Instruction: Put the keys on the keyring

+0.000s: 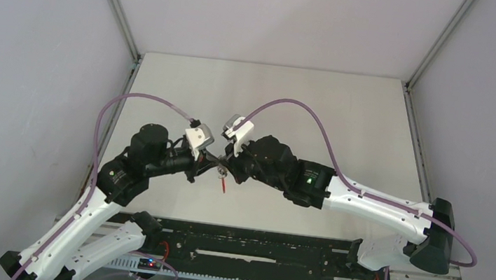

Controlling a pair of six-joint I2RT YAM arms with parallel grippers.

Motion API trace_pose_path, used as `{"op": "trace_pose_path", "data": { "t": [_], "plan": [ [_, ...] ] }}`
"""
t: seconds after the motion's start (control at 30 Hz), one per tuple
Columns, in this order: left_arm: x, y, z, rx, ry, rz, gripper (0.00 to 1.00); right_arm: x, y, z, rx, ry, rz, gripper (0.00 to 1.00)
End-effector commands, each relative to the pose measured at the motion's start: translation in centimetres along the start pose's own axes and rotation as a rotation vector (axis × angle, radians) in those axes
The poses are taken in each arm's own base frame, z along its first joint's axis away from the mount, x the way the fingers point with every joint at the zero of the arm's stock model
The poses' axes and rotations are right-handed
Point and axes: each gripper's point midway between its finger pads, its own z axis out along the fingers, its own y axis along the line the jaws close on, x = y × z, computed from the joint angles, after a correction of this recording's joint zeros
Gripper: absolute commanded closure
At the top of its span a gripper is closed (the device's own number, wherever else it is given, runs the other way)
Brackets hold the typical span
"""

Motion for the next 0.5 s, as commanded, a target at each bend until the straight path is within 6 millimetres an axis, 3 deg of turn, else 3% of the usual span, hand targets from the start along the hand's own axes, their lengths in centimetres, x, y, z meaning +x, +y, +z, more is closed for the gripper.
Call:
{"op": "trace_pose_path", "data": {
  "t": [0.0,0.47],
  "plan": [
    [-1.4,-0.6,0.0,0.03,-0.057,0.024,1.0,-2.7,0.7,-0.1,-0.002,-0.069,0.044,1.0],
    [-2.2,-1.4,-0.6,0.073,-0.102,0.118,1.0,-2.5,-0.7,-0.1,0.028,-0.05,0.179,1.0]
  ]
}}
